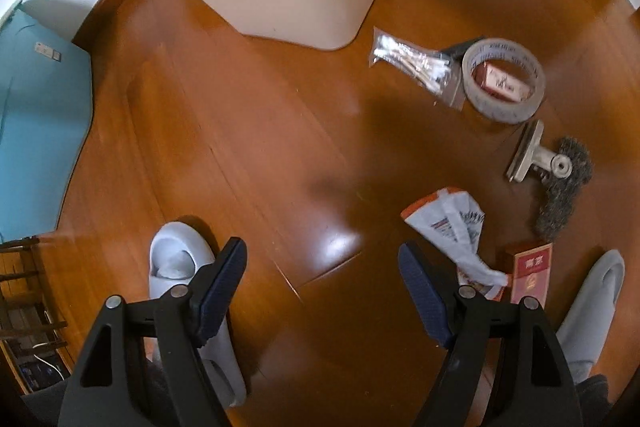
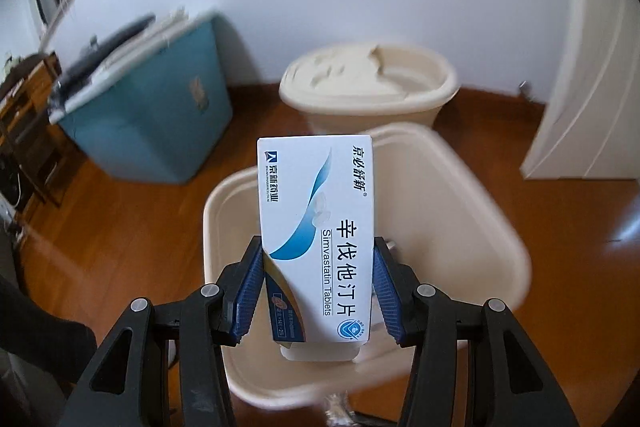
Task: Collect trash
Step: 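Drop the white medicine box into the wastebasket with the right tool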
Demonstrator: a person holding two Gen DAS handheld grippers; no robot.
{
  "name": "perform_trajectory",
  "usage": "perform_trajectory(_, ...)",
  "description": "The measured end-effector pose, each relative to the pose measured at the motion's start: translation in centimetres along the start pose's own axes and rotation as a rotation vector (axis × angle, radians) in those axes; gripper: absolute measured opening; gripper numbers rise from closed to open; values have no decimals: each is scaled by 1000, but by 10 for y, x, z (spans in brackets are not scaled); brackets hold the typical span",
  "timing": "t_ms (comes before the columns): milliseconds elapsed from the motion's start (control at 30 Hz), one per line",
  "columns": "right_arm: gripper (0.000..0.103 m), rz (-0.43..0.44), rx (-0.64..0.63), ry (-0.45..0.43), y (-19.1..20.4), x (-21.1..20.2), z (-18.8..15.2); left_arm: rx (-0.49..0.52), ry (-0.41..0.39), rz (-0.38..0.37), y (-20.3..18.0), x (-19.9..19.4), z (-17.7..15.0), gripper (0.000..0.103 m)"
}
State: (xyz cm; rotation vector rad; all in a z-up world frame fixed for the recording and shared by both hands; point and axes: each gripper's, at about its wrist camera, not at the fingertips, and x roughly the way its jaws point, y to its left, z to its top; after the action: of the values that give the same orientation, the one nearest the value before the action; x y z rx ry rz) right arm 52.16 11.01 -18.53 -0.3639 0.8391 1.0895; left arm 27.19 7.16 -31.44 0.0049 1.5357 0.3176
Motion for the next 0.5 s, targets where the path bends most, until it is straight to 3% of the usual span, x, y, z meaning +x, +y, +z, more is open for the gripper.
perform_trajectory(267,55,-1,39,99,10,52,0,8,-20,-5,-3,-3,1,78)
perform_trajectory(367,62,-24,33,123,12,58,0,9,-22,-5,-4,-6,3,78)
perform_trajectory(500,64,-15,61,30,2,25,-10,24,-16,-10,-9,-4,6,78)
